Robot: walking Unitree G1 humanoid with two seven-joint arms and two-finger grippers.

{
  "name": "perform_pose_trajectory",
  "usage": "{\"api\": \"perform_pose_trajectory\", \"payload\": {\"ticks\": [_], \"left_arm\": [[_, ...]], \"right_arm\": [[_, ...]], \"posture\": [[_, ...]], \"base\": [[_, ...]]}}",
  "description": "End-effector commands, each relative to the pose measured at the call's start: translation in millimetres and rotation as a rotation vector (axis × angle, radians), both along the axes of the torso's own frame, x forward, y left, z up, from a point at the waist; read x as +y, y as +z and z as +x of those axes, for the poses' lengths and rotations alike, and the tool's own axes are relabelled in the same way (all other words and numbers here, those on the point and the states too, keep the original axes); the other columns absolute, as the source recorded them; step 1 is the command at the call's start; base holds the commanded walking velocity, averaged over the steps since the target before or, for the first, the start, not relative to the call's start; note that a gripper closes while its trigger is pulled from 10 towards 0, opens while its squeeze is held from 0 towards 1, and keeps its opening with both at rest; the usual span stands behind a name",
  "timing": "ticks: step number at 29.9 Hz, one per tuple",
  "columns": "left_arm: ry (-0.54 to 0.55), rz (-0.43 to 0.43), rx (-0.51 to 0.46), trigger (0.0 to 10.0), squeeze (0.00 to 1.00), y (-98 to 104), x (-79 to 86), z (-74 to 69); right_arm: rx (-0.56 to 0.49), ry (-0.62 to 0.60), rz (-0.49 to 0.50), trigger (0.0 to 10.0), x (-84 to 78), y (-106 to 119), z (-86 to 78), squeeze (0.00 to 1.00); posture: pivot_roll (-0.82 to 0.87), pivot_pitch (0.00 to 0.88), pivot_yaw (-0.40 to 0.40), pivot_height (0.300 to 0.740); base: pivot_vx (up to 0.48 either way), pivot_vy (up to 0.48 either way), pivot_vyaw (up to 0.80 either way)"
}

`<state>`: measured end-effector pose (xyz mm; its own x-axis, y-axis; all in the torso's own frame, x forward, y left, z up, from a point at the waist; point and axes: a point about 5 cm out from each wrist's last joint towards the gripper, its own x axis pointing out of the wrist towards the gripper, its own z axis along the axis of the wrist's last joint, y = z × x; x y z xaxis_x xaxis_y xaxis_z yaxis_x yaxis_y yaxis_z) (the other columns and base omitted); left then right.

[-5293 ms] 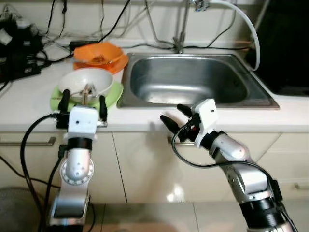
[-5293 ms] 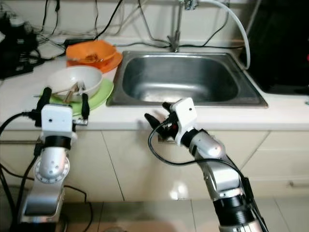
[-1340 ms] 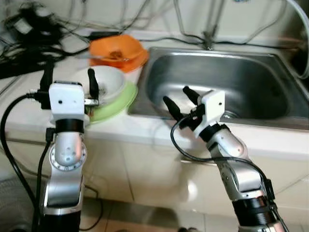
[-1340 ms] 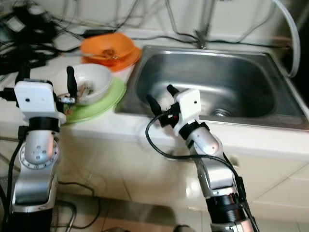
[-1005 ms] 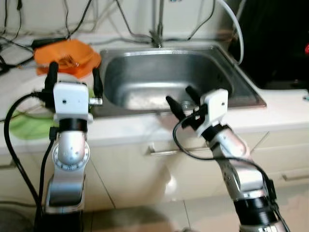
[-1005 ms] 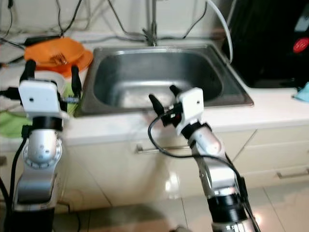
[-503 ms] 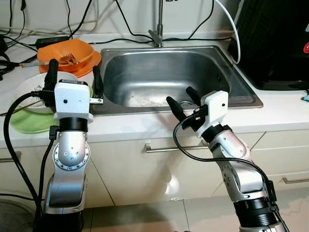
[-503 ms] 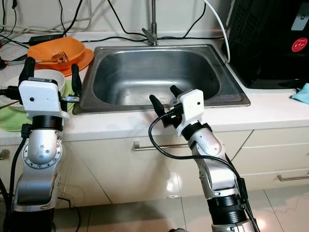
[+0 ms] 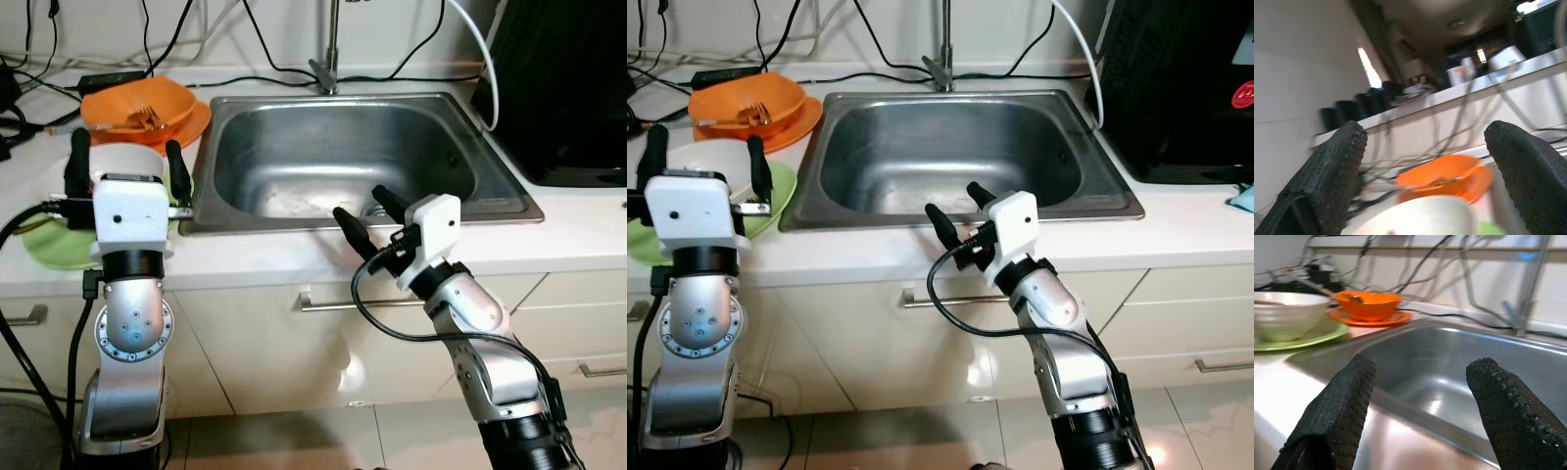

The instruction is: Kitchen organization

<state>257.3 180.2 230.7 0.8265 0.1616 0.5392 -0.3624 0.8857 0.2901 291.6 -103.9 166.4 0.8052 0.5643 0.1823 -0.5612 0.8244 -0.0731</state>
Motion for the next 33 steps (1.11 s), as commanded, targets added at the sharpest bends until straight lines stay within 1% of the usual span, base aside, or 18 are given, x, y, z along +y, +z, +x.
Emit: {"api": "perform_pose_trajectory", "payload": {"ticks": [1, 4, 9, 12, 14, 17, 19, 20, 22, 26, 32, 33], "left_arm": [[0.011, 0.006, -0.001, 10.0, 0.0, 2.9, 1.0, -2.9], [0.005, 0.001, 0.023, 10.0, 0.0, -0.4, 1.5, -4.3], [-0.006, -0.001, 0.073, 10.0, 0.0, -8.7, 0.4, -11.8], [-0.019, 0.001, 0.096, 10.0, 0.0, -12.8, -1.2, -12.9], [-0.051, -0.01, 0.136, 10.0, 0.0, -20.8, -4.2, -12.2], [-0.062, -0.013, 0.148, 10.0, 0.0, -21.9, -5.0, -10.3], [-0.067, -0.014, 0.144, 10.0, 0.0, -20.2, -5.2, -9.2], [-0.064, -0.016, 0.126, 10.0, 0.0, -15.0, -4.6, -7.4], [-0.064, -0.018, 0.113, 10.0, 0.0, -11.2, -4.4, -6.2], [-0.075, -0.024, 0.073, 10.0, 0.0, -2.6, -6.3, -7.8], [-0.121, -0.034, 0.071, 10.0, 0.0, -2.2, -12.5, -8.5], [-0.133, -0.036, 0.06, 10.0, 0.0, 1.0, -13.6, -8.4]], "right_arm": [[-0.007, 0.022, 0.007, 10.0, 4.1, 3.0, -3.6, 0.0], [-0.001, 0.024, 0.009, 10.0, 4.9, 2.6, -4.5, 0.0], [0.025, 0.02, 0.009, 10.0, 3.4, -0.8, -7.5, 0.0], [0.034, 0.02, 0.007, 10.0, 3.3, -2.4, -9.1, 0.0], [0.044, 0.023, 0.007, 10.0, 4.7, -4.3, -10.9, 0.0], [0.045, 0.021, 0.01, 10.0, 5.4, -3.4, -10.7, 0.0], [0.044, 0.017, 0.011, 10.0, 5.1, -2.9, -10.3, 0.0], [0.041, 0.011, 0.013, 10.0, 4.2, -1.8, -9.5, 0.0], [0.038, 0.008, 0.014, 10.0, 3.5, -0.9, -8.9, 0.0], [0.031, 0.004, 0.015, 10.0, 2.6, 1.1, -7.6, 0.0], [0.029, 0.004, 0.015, 10.0, 3.7, 1.0, -6.6, 0.0], [0.024, 0.005, 0.017, 10.0, 4.5, 1.9, -6.3, 0.0]], "posture": [[0.0, 0.104, 0.021, 0.74], [0.01, 0.115, 0.024, 0.74], [0.01, 0.143, 0.028, 0.74], [0.02, 0.146, 0.029, 0.74], [0.01, 0.155, 0.034, 0.74], [0.01, 0.157, 0.037, 0.74], [0.01, 0.157, 0.037, 0.74], [0.01, 0.157, 0.038, 0.74], [0.01, 0.156, 0.04, 0.74], [0.01, 0.156, 0.04, 0.74], [0.01, 0.147, 0.039, 0.74], [0.01, 0.142, 0.038, 0.74]], "base": [[0.0, 0.0, 0.78], [0.0, 0.0, 0.64], [0.0, 0.0, 0.0], [0.0, 0.0, 0.0], [0.0, 0.0, 0.0], [0.0, 0.0, 0.0], [0.0, 0.0, 0.0], [0.0, 0.0, 0.0], [0.0, 0.0, 0.0], [0.0, 0.0, 0.0], [0.0, 0.0, 0.0], [0.0, 0.0, 0.0]]}}
